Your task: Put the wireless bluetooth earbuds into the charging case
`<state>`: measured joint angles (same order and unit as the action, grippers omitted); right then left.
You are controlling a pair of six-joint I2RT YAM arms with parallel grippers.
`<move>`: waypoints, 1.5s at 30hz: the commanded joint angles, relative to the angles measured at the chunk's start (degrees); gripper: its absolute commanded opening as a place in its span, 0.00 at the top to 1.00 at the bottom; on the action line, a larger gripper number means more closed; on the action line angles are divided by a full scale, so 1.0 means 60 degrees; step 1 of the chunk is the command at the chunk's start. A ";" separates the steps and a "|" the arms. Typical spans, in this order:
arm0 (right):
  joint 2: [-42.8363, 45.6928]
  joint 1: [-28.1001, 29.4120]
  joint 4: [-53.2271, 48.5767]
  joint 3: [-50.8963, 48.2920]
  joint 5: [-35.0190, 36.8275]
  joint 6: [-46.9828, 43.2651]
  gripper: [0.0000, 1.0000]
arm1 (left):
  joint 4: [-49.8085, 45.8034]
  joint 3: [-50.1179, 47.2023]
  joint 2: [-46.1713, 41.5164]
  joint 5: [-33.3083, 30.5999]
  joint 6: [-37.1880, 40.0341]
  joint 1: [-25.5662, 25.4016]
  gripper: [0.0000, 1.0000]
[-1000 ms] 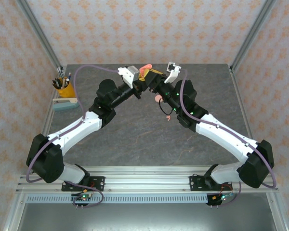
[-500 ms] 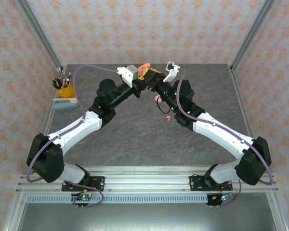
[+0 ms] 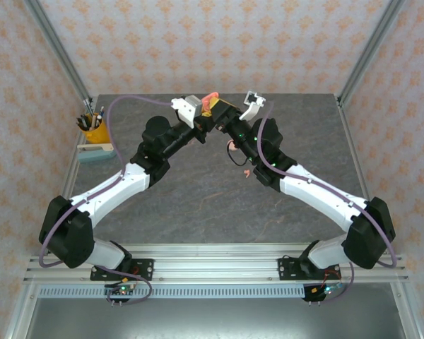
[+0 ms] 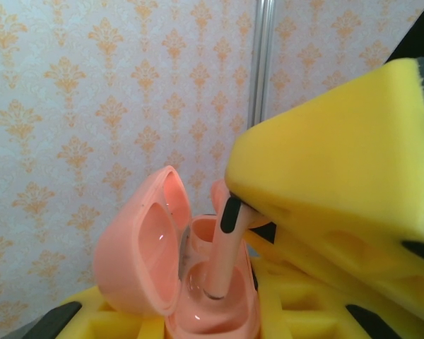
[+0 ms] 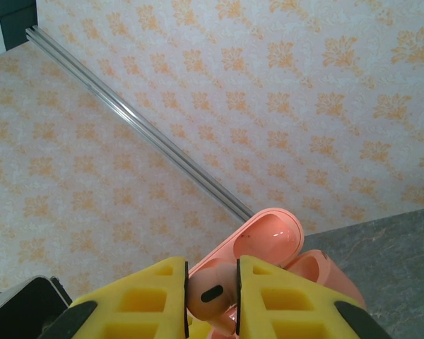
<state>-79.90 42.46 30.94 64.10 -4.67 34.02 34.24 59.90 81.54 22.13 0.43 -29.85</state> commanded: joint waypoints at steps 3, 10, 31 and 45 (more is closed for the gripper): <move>-0.0307 0.0378 -0.0976 -0.0180 -0.0785 -0.0367 0.80 | 0.1153 0.0154 -0.0287 0.0408 0.0198 -0.0235 1.00; -0.0383 0.0756 -0.1389 -0.0077 -0.0278 -0.1051 0.81 | 0.0965 0.0139 -0.0419 -0.0379 0.0689 -0.0444 1.00; -0.0979 0.0928 -0.1903 0.0318 -0.0694 -0.1058 0.81 | 0.0999 -0.0079 -0.0506 -0.1901 0.1508 -0.0783 1.00; -0.0466 0.0923 -0.1425 0.0492 -0.0344 -0.0680 0.81 | 0.1280 -0.0345 -0.0582 -0.1603 0.1512 -0.0783 1.00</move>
<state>-82.87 44.38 26.98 66.46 0.45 28.49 33.12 57.43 80.49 8.69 9.08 -32.64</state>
